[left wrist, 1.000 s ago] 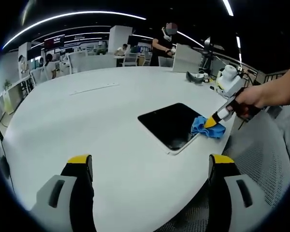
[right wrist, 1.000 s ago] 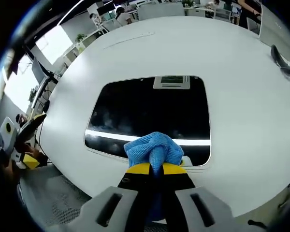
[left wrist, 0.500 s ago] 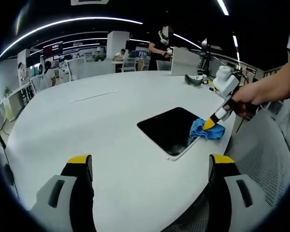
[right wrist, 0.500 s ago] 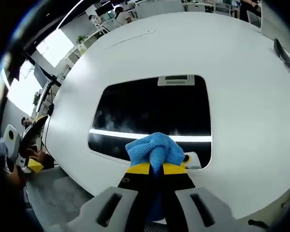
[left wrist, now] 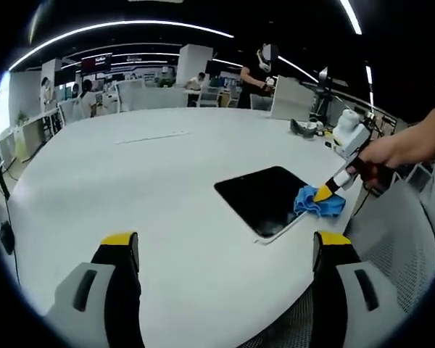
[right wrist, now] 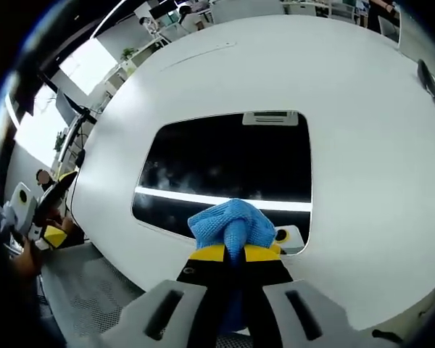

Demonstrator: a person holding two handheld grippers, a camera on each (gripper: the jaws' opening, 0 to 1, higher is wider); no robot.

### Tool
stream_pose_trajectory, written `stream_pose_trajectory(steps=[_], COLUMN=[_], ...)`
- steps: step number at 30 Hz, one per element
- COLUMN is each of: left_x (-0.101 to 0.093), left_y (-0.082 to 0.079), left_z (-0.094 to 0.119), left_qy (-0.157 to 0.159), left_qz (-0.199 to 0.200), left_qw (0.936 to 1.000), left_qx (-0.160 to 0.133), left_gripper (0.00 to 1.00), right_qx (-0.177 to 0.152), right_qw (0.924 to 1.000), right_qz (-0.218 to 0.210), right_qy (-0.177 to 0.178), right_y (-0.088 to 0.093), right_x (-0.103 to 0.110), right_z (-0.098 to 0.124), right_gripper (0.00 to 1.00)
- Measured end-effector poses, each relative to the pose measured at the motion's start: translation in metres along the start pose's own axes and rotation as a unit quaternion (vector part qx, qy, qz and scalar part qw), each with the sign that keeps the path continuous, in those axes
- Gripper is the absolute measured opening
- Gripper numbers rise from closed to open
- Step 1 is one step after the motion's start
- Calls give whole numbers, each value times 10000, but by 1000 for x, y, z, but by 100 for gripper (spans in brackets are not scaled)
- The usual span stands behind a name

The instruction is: Wipe the mirror surface with the cleaning cloth until all visible marks leave the cleaned area.

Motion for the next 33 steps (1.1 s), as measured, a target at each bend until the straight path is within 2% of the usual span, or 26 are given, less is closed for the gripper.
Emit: stream_pose_trajectory(steps=[10,18,29,33], left_x=[2,1,3,0], left_y=[3,2,7,4], left_z=[1,3,5,6], left_qy=[-78,-26,-96,-49], left_qz=[-118,-69,41,-2], left_qw=[9999,10000,9999,10000], left_qx=[90,6,135,79], left_gripper=[97,99,99,99], right_qx=[33,-34,-151,-138], right_qw=[9998,9996,9989,9991], right_qz=[-54,-59,-332,-309], right_qy=[-175,-281,-279,-273], right_y=[-1,0,5,4], right_x=[-6,-12,-25,-27], right_z=[4,6,18,19], right_gripper=[1,1,1,1])
Point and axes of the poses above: the point that each gripper's makers call its tool centre point, and the gripper's own axes: z roughly backward along the fingers, x roughly to its left, y roughly out of its underside, the point moved 1 cm from there along z, roughly backward along the fingers, and after that the axes turned 13 degrees about -y, right-handed, at the moved point
